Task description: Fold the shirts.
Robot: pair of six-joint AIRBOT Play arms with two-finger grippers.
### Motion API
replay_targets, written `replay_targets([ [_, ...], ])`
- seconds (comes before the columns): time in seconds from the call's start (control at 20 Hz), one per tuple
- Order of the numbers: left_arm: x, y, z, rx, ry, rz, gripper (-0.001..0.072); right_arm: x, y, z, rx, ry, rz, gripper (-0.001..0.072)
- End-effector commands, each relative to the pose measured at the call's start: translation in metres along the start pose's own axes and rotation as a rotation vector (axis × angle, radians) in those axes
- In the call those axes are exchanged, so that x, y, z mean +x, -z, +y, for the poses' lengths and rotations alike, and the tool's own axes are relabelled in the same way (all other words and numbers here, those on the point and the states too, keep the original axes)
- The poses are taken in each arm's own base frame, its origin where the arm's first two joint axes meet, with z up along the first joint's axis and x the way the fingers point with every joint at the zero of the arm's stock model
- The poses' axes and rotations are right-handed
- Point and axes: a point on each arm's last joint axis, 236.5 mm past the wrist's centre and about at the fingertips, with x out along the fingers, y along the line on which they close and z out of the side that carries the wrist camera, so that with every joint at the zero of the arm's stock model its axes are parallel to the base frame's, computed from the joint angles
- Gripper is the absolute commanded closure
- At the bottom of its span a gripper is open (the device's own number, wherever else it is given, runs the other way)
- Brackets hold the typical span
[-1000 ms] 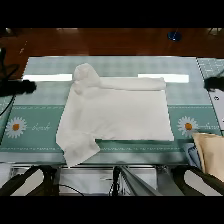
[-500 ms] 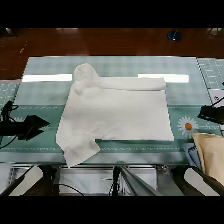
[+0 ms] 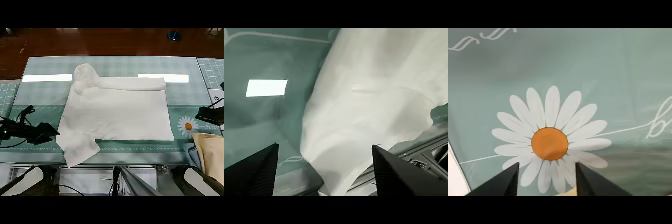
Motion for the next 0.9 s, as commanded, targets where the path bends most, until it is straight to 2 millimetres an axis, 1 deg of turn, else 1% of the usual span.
replay_targets([
  [0.0, 0.02, -0.01, 0.001, 0.062, -0.054, 0.017, -0.0002, 0.0, 0.0, 0.001, 0.0, -0.004, -0.001, 0.0289],
  [0.05, 0.027, -0.015, -0.002, 0.07, -0.056, 0.006, 0.0058, 0.0, 0.0, 0.001, 0.001, -0.004, 0.0, 0.0289],
  [0.1, 0.033, -0.019, -0.007, 0.079, -0.048, 0.006, 0.0235, 0.0, 0.002, 0.001, 0.001, -0.006, 0.006, 0.0289],
  [0.15, 0.039, -0.019, -0.013, 0.089, -0.039, 0.017, 0.0462, 0.0, 0.004, 0.002, 0.0, -0.007, 0.014, 0.0289],
  [0.2, 0.044, -0.015, -0.015, 0.115, -0.041, 0.039, 0.0633, 0.0, 0.007, 0.002, 0.001, -0.01, 0.028, 0.0289],
  [0.25, 0.046, -0.013, -0.016, 0.132, -0.045, 0.051, 0.0677, 0.0, 0.01, 0.001, -0.002, -0.007, 0.042, 0.0278],
  [0.3, 0.046, -0.013, -0.016, 0.132, -0.045, 0.053, 0.0677, -0.001, 0.013, 0.0, 0.0, -0.001, 0.055, 0.0231],
  [0.4, 0.044, -0.012, -0.015, 0.121, -0.038, 0.055, 0.0678, -0.001, 0.017, -0.002, 0.034, -0.006, 0.07, 0.0231],
  [0.5, 0.041, -0.011, -0.014, 0.118, -0.026, 0.057, 0.0678, -0.002, 0.024, 0.005, 0.085, -0.081, 0.086, 0.0231],
  [0.6, 0.038, -0.012, -0.011, 0.116, -0.02, 0.049, 0.0678, 0.0, 0.036, 0.025, 0.142, -0.233, 0.113, 0.0219],
  [0.65, 0.037, -0.013, -0.01, 0.117, -0.017, 0.043, 0.0678, 0.001, 0.041, 0.041, 0.165, -0.329, 0.12, 0.0199],
  [0.7, 0.036, -0.014, -0.009, 0.128, -0.015, 0.038, 0.0677, 0.0, 0.046, 0.057, 0.18, -0.414, 0.13, 0.0194],
  [0.75, 0.035, -0.014, -0.007, 0.128, -0.017, 0.035, 0.0678, -0.001, 0.055, 0.073, 0.187, -0.49, 0.167, 0.0194],
  [0.8, 0.034, -0.015, -0.006, 0.134, -0.016, 0.031, 0.0678, 0.001, 0.066, 0.081, 0.189, -0.532, 0.22, 0.0194],
  [0.85, 0.033, -0.016, -0.005, 0.136, -0.014, 0.026, 0.0677, 0.005, 0.075, 0.082, 0.194, -0.538, 0.258, 0.0194],
])
